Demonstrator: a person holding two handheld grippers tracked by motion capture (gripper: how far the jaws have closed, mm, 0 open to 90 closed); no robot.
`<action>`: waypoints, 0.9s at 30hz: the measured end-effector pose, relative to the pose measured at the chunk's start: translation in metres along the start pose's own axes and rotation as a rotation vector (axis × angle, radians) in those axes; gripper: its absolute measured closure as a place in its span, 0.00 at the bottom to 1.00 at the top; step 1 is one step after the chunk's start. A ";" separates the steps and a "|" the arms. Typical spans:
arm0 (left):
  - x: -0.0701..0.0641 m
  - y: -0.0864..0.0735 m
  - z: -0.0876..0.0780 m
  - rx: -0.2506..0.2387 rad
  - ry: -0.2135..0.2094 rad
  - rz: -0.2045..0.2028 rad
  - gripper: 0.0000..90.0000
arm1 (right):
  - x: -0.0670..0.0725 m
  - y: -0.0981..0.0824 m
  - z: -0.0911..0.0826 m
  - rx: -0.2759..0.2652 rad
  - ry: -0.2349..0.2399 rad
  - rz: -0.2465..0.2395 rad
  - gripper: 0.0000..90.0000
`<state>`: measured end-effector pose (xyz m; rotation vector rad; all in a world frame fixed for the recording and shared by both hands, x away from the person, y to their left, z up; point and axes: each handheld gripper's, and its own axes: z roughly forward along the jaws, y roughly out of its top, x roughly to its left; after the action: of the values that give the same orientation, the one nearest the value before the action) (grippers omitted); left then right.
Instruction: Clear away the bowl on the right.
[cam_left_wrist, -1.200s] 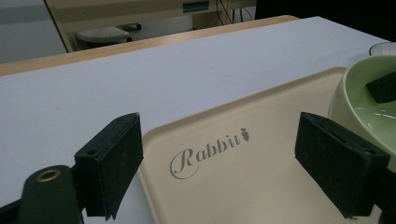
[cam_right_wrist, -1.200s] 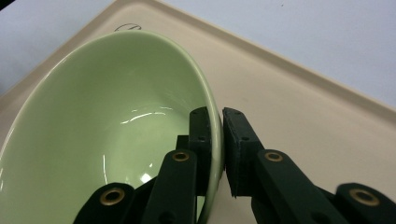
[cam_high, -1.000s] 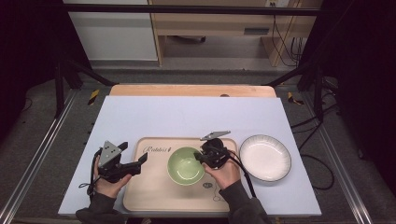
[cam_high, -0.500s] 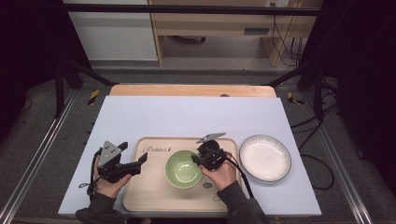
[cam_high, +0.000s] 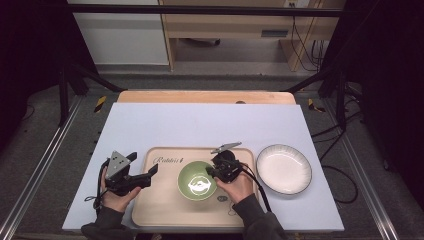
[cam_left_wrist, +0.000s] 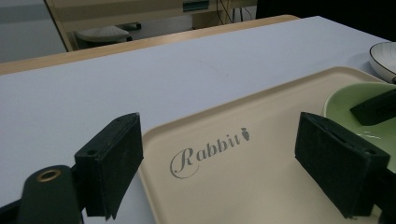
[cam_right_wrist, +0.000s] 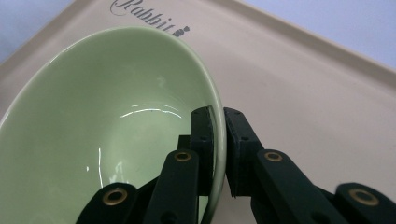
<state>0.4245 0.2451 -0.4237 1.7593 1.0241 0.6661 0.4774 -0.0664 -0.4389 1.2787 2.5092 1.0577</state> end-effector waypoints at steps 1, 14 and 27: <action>0.000 0.000 0.000 0.000 0.000 0.000 0.17 | -0.001 0.000 0.001 0.001 -0.002 -0.002 0.93; -0.001 0.000 0.001 0.002 -0.001 0.005 0.17 | -0.002 -0.002 0.003 0.014 -0.009 0.006 0.93; -0.002 0.000 0.001 0.005 -0.002 0.006 0.17 | -0.003 -0.003 0.004 0.027 -0.017 0.006 0.92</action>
<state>0.4243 0.2434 -0.4242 1.7672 1.0202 0.6657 0.4794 -0.0679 -0.4445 1.2976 2.5172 1.0125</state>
